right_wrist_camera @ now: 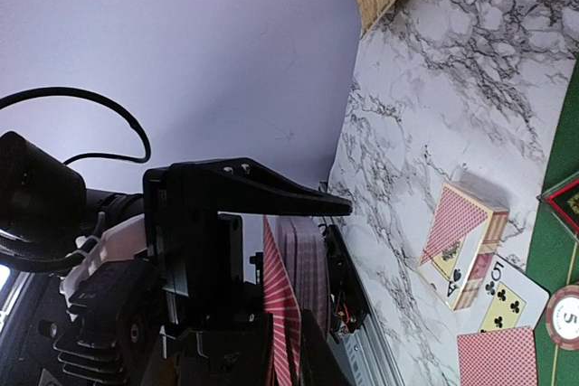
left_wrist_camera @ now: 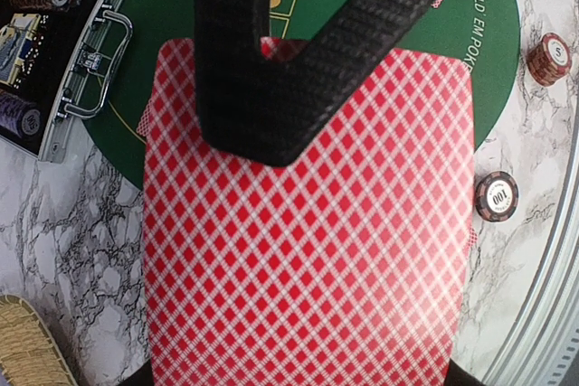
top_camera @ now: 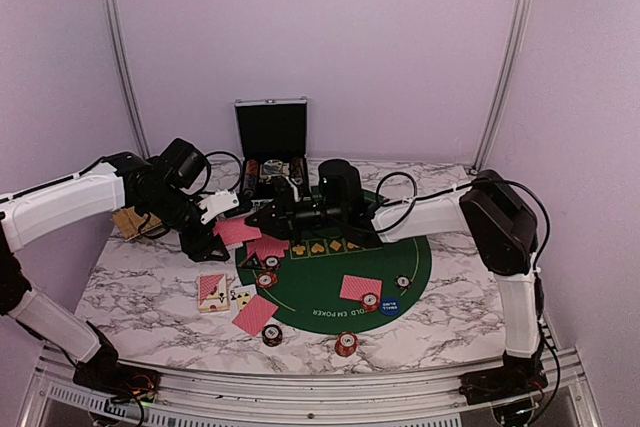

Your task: Distribute texas hold em gaming equipment

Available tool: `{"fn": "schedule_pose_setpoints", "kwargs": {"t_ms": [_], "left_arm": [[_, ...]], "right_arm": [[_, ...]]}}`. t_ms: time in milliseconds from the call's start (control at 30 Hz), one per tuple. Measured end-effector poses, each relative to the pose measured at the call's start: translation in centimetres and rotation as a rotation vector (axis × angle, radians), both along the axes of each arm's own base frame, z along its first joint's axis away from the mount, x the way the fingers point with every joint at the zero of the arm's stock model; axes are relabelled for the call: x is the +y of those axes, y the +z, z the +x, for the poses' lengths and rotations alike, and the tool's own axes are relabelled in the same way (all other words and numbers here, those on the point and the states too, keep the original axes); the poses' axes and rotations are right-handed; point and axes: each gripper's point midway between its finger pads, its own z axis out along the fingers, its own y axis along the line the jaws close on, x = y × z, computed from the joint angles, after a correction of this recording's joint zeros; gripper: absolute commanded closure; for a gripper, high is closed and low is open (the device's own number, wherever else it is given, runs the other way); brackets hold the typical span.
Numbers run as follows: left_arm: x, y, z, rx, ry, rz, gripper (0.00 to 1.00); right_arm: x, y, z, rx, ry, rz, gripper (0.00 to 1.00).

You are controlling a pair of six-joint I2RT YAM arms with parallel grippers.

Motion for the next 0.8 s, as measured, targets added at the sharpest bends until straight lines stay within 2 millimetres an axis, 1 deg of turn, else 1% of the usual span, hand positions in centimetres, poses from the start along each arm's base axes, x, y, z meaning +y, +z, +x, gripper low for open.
{"fn": "schedule_pose_setpoints", "kwargs": {"t_ms": [133, 267, 467, 667, 800], "left_arm": [[0.0, 0.0, 0.0, 0.0, 0.0, 0.0, 1.0], [0.0, 0.0, 0.0, 0.0, 0.0, 0.0, 1.0], [0.0, 0.0, 0.0, 0.0, 0.0, 0.0, 1.0], [0.0, 0.0, 0.0, 0.0, 0.0, 0.001, 1.0], [0.1, -0.2, -0.1, 0.002, 0.0, 0.004, 1.0]], "right_arm": [[-0.1, 1.3, -0.2, -0.001, 0.003, 0.042, 0.92], [-0.2, 2.0, -0.3, 0.004, 0.004, 0.069, 1.0], [-0.5, 2.4, 0.0, 0.007, -0.003, 0.078, 1.0], [-2.3, 2.8, 1.2, -0.001, -0.035, 0.075, 1.0], [-4.3, 2.6, 2.3, -0.007, -0.069, 0.056, 1.0]]}}
